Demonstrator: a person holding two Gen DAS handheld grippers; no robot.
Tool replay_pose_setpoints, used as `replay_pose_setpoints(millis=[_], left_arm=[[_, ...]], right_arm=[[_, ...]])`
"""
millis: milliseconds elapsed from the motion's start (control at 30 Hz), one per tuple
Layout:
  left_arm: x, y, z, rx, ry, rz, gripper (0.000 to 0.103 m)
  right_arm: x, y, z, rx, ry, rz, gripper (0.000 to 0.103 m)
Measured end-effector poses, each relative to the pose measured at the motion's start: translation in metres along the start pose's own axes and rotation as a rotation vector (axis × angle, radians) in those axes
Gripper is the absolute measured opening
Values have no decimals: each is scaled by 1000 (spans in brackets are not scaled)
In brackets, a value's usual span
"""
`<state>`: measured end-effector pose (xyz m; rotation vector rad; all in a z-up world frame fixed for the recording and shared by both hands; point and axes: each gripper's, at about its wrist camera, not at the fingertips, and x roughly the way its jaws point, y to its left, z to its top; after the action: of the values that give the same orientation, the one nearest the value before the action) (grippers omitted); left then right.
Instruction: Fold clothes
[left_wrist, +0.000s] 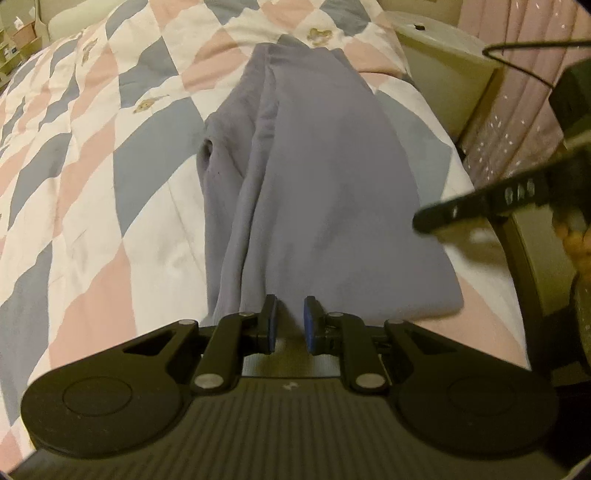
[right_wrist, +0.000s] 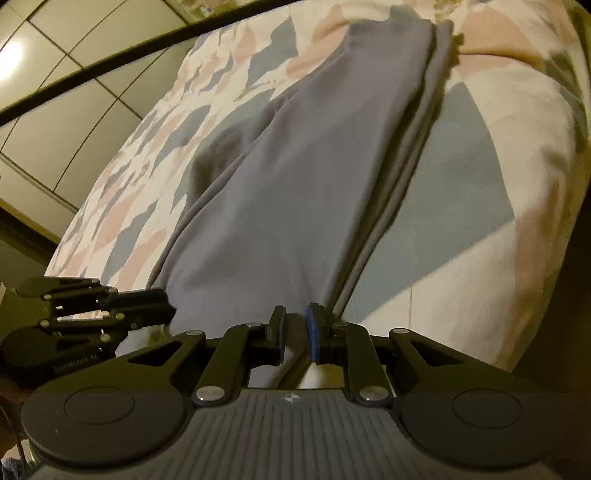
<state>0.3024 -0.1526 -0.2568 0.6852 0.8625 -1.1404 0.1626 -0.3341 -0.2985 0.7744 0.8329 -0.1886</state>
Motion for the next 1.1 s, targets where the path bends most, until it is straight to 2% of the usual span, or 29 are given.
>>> replay_pose_setpoints(millis=[133,233,300,567,900,1000,1033,1067,1100], left_arm=[[-9,4,7,-25,-16,-7,14],[3,5,16,-40,47,16,14],[5,4,15,-42,60,13,14],[6,6,10,-74,108,18,14],[7,5,4,-73,136,33,15],[3,1,-2,-17,123,53,17],[1,-4,-6,40,108,77,22],[-2,-12,-11,126,86,114,25],[-4,-20,-19,235,59,161,32]], right_arm=[[-17,7,-1,31,-40,14,21],[-20,16,-6,24,-33,34,21],[-15,17,-10,48,-6,-3,23],[-27,14,-27,95,-10,-39,26],[-31,17,-37,95,-14,-48,29],[-31,17,-37,97,-12,-53,29],[-31,17,-38,96,-13,-59,30],[-33,18,-39,87,-14,-69,30],[-34,20,-40,64,-15,-82,32]])
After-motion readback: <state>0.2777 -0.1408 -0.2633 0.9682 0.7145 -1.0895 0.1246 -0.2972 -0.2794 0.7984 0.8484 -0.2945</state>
